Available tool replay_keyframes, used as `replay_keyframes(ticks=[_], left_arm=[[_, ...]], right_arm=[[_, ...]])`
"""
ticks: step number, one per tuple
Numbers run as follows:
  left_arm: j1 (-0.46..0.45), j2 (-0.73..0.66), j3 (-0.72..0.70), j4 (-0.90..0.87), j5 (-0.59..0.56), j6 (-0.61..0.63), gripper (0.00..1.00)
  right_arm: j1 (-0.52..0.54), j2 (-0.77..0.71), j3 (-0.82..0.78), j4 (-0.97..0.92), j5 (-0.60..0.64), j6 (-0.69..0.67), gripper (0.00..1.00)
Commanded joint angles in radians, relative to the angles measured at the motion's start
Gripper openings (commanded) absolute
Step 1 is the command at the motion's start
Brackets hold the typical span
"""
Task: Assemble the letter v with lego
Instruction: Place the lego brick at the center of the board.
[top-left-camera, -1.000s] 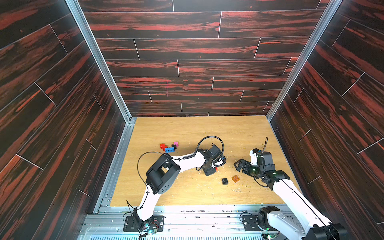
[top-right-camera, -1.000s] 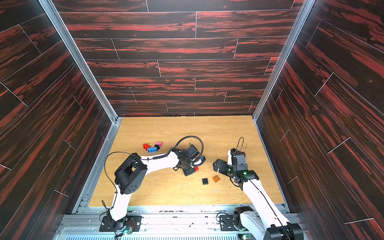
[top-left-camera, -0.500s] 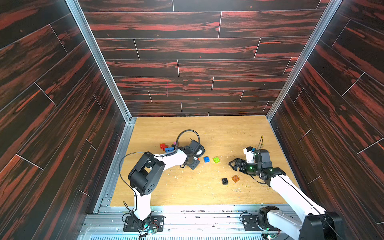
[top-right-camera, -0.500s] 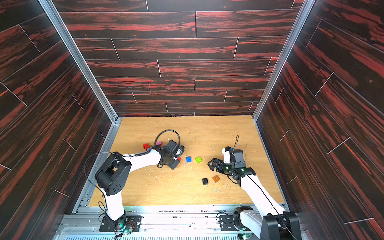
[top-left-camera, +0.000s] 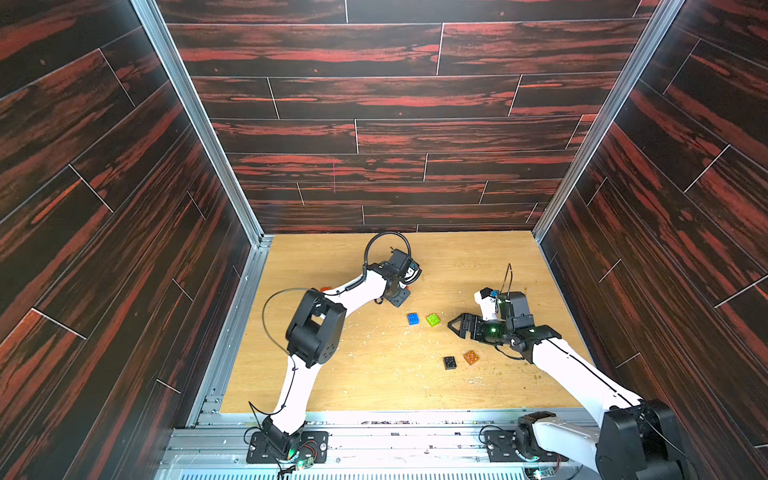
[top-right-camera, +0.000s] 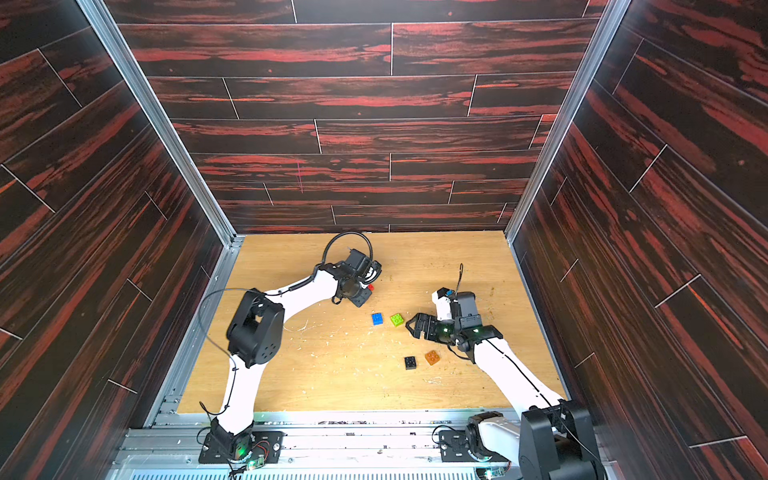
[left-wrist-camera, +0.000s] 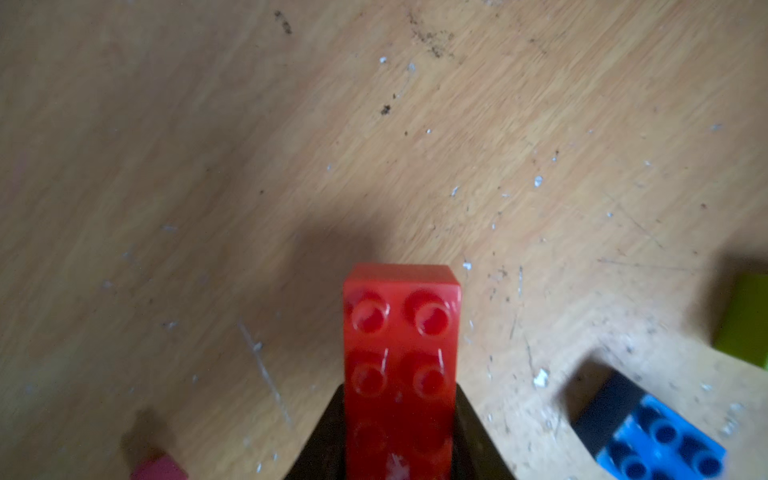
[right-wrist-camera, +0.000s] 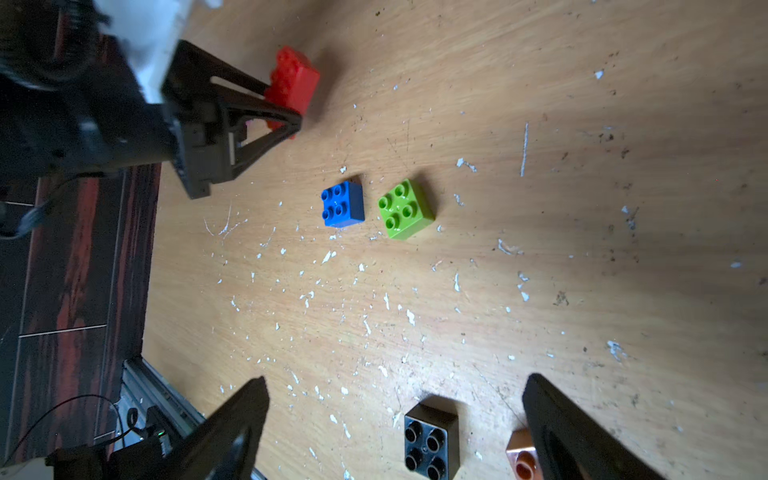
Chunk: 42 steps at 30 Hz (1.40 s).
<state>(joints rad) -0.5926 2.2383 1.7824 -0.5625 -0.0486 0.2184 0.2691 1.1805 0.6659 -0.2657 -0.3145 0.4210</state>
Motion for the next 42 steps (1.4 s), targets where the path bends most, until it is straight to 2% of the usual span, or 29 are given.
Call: replay_keyframes(ticks=[1,10,14,21,25,31,37,42], left_arm=[[0.008,0.036,0.086,-0.106,0.022,0.068,0.3],[0.009,0.121,0.256,-0.278,0.071,0.227,0.32],[0.009,0.122,0.259,-0.292,0.103,0.262,0.32],[0.008,0.145,0.259,-0.313,0.182,0.285,0.36],[0.005,0.153,0.265,-0.303,0.172,0.285,0.37],[0.006,0.171,0.284,-0.287,0.154,0.255,0.48],[0.004,0.117,0.218,-0.186,0.114,0.183,0.59],[0.005,-0.056,-0.005,0.043,0.088,0.117,0.65]], right_arm=[[0.012,0.017,0.038,-0.014,0.022,-0.02,0.98],[0.053,0.047,0.075,-0.042,0.07,-0.033,0.98],[0.07,0.055,0.093,-0.056,0.086,-0.034,0.98],[0.101,0.069,0.121,-0.075,0.124,-0.022,0.98],[0.118,0.085,0.131,-0.08,0.139,-0.017,0.98],[0.143,0.099,0.14,-0.083,0.17,-0.016,0.98],[0.15,0.092,0.137,-0.086,0.18,-0.014,0.98],[0.149,0.076,0.129,-0.086,0.19,-0.016,0.98]])
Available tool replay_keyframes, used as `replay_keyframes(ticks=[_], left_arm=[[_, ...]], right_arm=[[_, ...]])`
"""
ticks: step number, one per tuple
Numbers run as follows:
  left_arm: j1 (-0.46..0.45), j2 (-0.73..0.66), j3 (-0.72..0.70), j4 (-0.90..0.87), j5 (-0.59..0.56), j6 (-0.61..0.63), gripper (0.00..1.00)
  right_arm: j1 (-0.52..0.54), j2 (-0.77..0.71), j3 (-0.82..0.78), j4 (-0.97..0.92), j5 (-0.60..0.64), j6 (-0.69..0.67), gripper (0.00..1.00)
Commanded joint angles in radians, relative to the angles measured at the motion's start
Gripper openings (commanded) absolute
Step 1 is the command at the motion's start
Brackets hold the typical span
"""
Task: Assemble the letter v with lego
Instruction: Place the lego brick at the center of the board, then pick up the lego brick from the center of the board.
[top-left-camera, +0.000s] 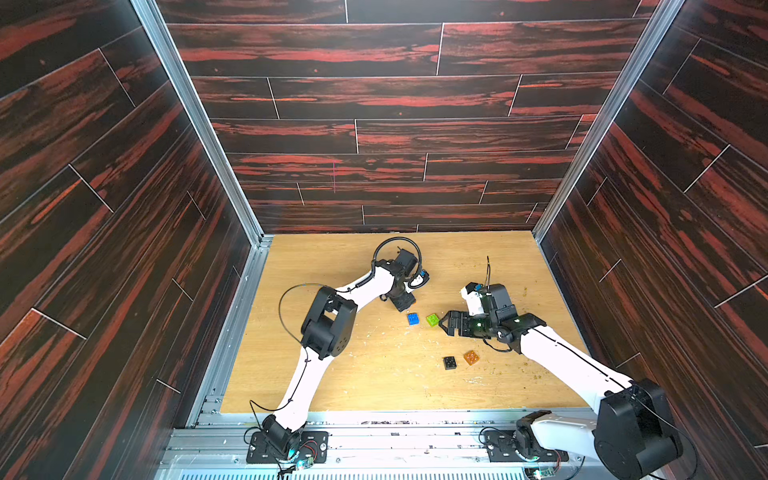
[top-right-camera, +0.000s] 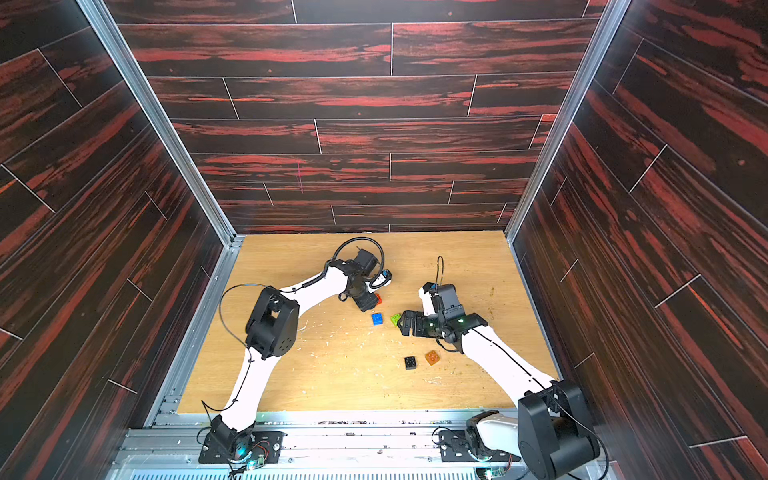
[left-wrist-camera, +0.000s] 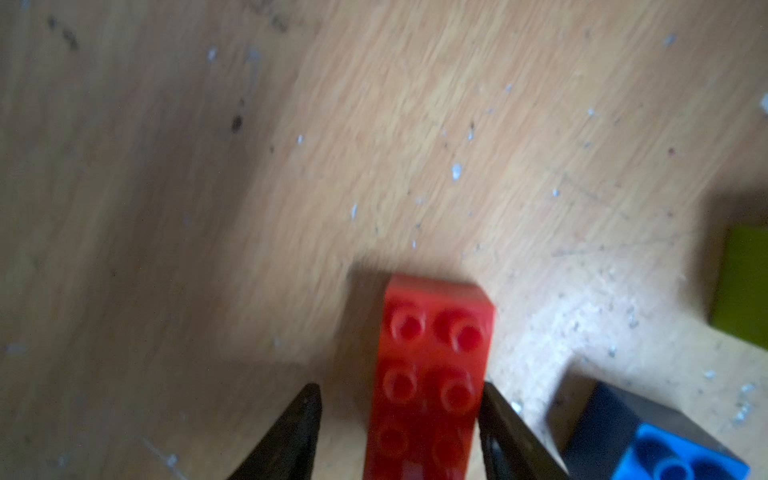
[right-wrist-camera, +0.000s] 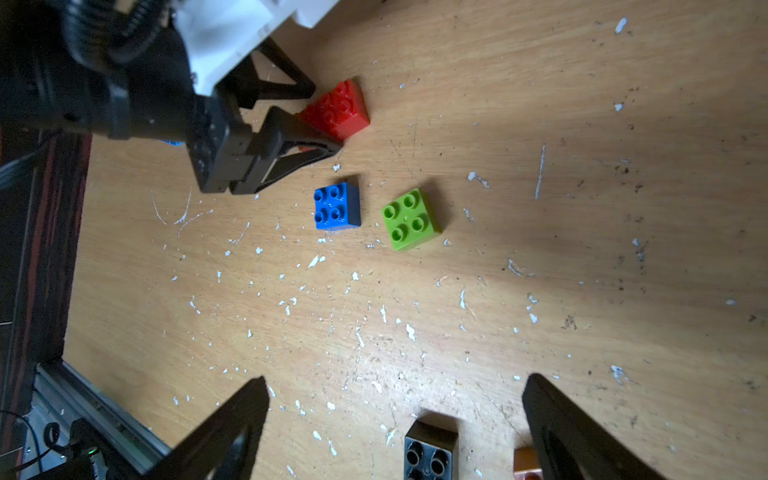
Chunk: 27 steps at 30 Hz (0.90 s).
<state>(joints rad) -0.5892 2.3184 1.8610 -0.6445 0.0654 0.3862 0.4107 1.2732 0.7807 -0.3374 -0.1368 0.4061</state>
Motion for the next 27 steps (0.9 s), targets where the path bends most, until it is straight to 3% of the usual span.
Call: replay_keyframes(ticks=[1,7,11,18,27], left_arm=[[0.001,-0.168,-0.122,0.156,-0.027,-0.06,0.66],[-0.012,-0.332,-0.31,0.237,0.006,-0.078,0.69],[-0.027,-0.37,-0.385,0.232,0.069,-0.066,0.71],[-0.067,-0.327,-0.401,0.188,0.119,-0.047,0.71],[-0.091,-0.215,-0.29,0.135,0.136,-0.045,0.71]], right_arm=[[0.008,-0.017,0.014,-0.015,0.011,0.0,0.99],[0.008,-0.037,0.006,-0.011,0.041,0.01,0.98],[0.008,-0.03,0.011,-0.015,0.042,0.014,0.98],[0.008,-0.044,0.009,-0.018,0.037,0.017,0.98],[0.009,-0.051,-0.001,-0.02,0.041,0.019,0.98]])
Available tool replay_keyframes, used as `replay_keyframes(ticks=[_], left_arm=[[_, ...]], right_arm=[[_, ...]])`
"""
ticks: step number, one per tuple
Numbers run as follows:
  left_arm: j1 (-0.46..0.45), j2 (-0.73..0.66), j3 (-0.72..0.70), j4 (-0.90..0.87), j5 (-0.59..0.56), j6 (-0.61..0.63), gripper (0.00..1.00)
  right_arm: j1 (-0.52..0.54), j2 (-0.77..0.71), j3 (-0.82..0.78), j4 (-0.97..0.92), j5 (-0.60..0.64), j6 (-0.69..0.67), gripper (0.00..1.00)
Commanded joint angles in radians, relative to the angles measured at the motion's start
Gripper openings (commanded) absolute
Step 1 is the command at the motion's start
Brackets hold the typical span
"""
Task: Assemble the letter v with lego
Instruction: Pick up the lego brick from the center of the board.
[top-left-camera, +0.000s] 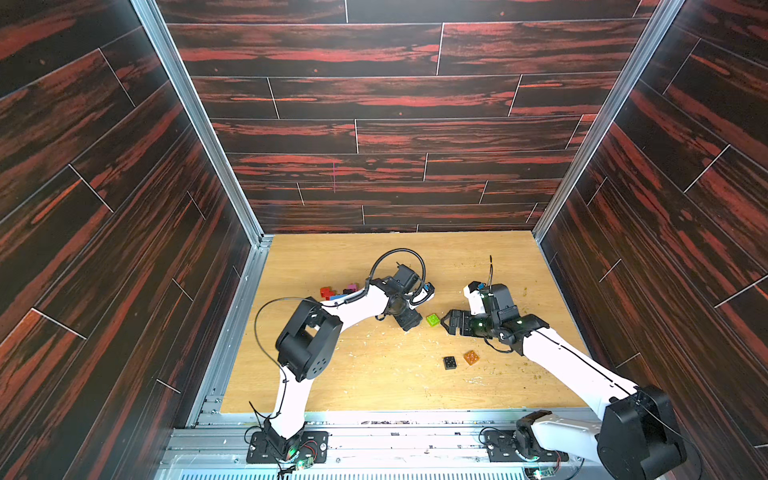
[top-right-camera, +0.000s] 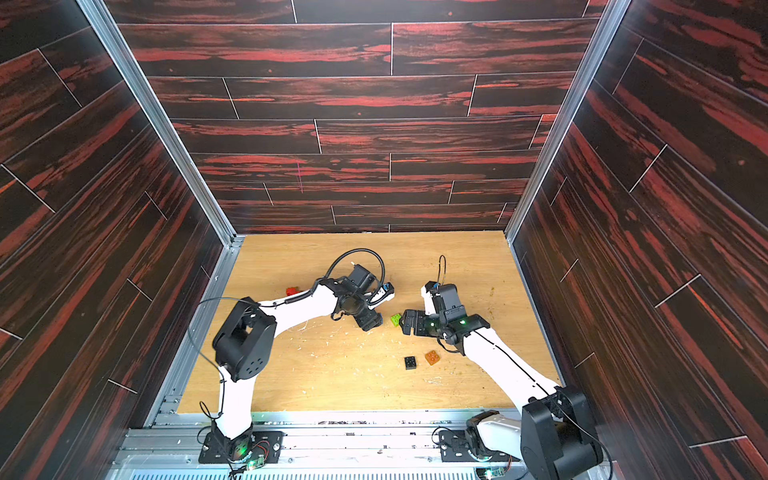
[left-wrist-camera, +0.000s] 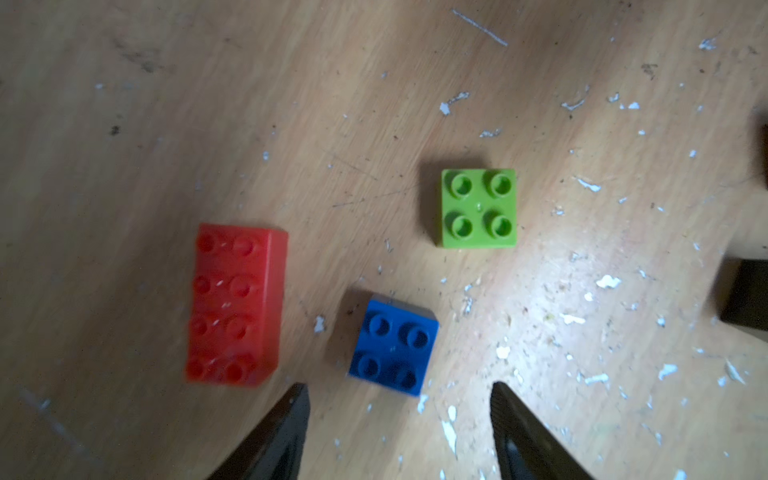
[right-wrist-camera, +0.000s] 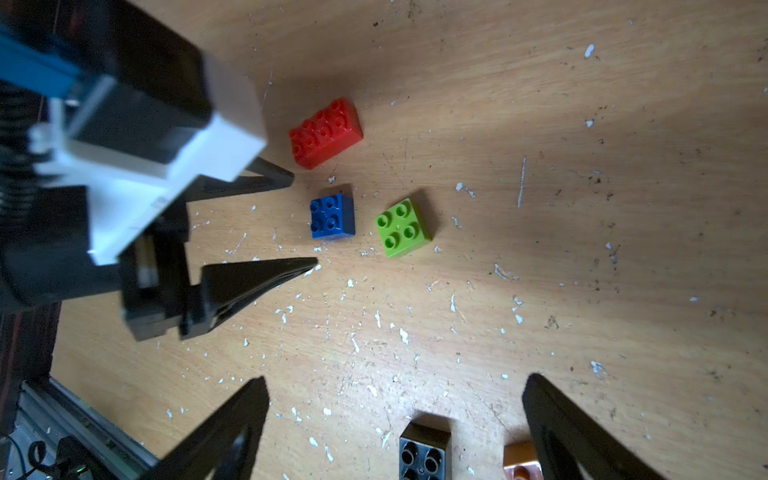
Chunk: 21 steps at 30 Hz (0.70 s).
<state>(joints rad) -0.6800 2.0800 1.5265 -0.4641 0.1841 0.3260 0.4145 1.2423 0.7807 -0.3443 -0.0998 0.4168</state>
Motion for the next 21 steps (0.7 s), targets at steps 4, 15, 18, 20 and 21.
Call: replay_keyframes(ticks=[4,15,18,20,21], left_arm=[[-0.002,0.059,0.059,-0.051,0.015,0.015,0.71],[-0.002,0.078,0.049,-0.058,0.005,0.027,0.64],[-0.002,0.084,0.05,-0.064,0.009,0.037,0.63],[-0.002,0.091,0.054,-0.067,0.005,0.042,0.63],[-0.002,0.095,0.057,-0.072,0.008,0.043,0.62]], right_arm=[[0.005,-0.023,-0.006,-0.013,0.002,0.008,0.98],[0.004,-0.015,-0.012,0.004,-0.007,0.012,0.99],[0.004,-0.011,-0.012,0.002,-0.006,0.013,0.98],[0.004,-0.011,-0.014,0.004,-0.006,0.01,0.98],[0.004,-0.01,-0.015,0.004,-0.007,0.011,0.98]])
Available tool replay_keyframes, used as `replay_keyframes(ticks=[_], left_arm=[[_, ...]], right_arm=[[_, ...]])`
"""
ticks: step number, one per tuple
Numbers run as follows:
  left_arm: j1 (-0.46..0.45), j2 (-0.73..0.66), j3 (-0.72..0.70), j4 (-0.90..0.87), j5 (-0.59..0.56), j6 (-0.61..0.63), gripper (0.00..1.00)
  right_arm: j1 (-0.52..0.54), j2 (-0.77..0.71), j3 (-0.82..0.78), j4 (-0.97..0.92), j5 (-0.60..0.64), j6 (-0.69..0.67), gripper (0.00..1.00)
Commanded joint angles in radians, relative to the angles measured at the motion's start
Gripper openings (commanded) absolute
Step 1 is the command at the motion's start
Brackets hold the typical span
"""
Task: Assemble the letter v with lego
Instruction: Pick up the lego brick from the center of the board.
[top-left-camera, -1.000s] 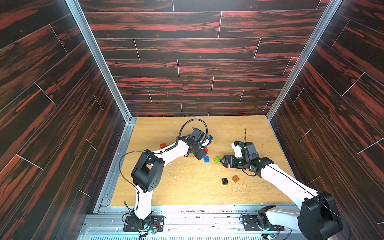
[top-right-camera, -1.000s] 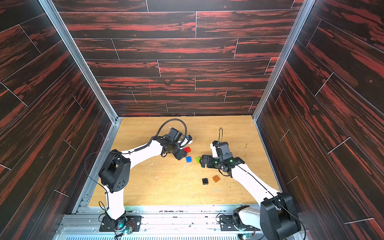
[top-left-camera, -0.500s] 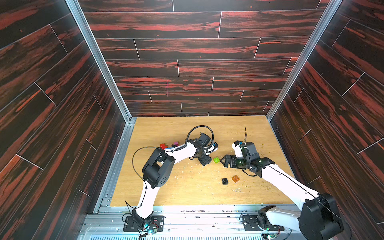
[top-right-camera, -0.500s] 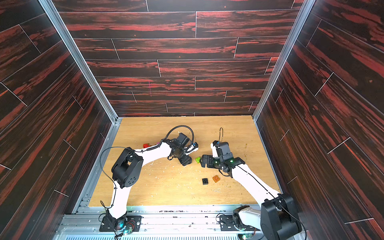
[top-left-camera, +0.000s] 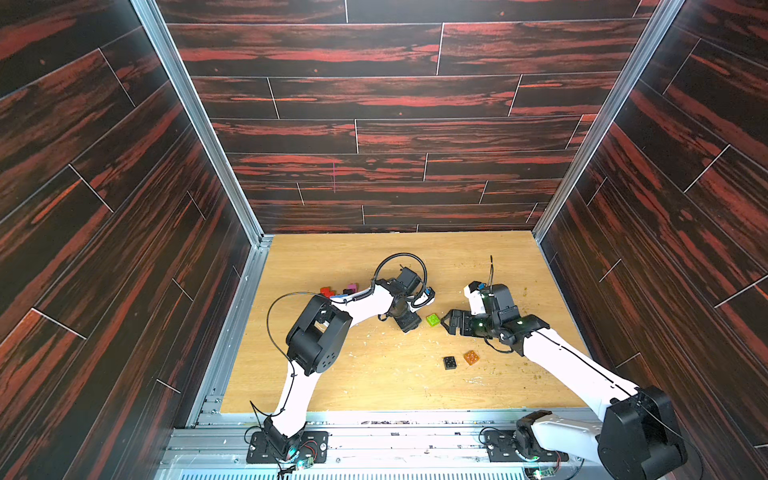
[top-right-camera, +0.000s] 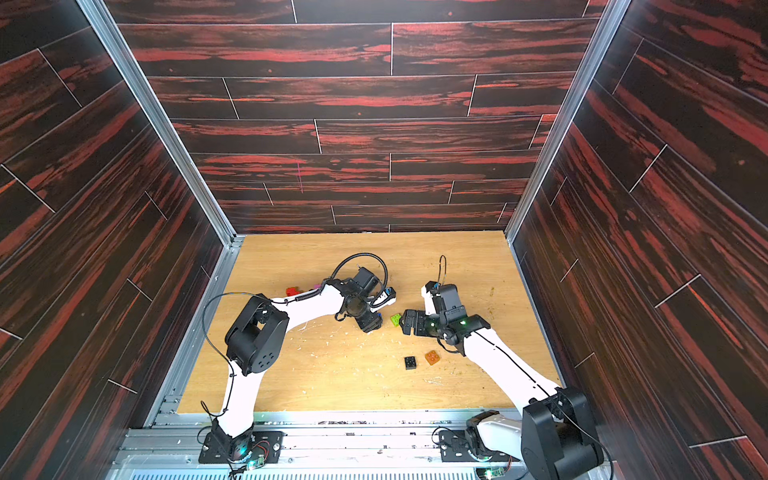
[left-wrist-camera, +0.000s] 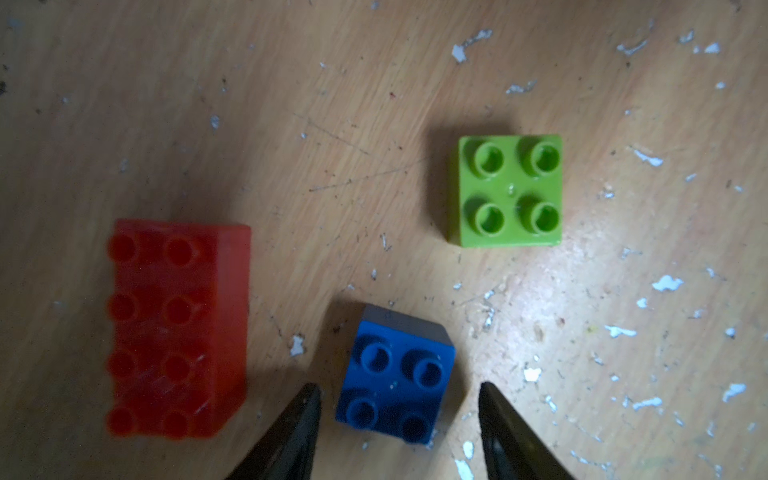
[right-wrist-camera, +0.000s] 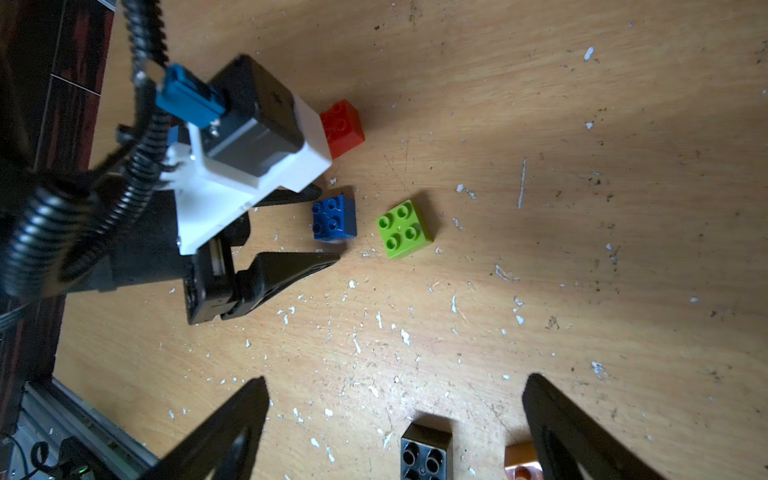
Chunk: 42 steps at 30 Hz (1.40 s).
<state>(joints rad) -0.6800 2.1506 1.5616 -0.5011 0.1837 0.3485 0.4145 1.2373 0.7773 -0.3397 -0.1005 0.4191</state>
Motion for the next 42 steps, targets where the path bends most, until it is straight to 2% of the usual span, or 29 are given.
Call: replay_keyframes(ticks=[1,4,24,29,42], left_arm=[[-0.002,0.031,0.028,-0.042,0.008,0.025,0.61],[-0.001,0.041,0.038,-0.055,0.01,0.026,0.57],[-0.007,0.096,0.094,-0.065,0.026,0.036,0.51],[-0.007,0.078,0.038,-0.056,0.019,0.032,0.48],[-0.007,0.029,-0.037,-0.046,-0.004,0.027,0.48]], right_arm=[[0.004,-0.007,-0.013,-0.002,-0.003,0.01,0.98],[0.005,-0.011,-0.018,0.0,-0.002,0.01,0.98],[0.004,0.002,-0.034,0.019,-0.012,0.01,0.98],[0.004,0.011,-0.035,0.025,-0.015,0.007,0.98],[0.004,0.013,-0.044,0.042,-0.032,0.018,0.98]])
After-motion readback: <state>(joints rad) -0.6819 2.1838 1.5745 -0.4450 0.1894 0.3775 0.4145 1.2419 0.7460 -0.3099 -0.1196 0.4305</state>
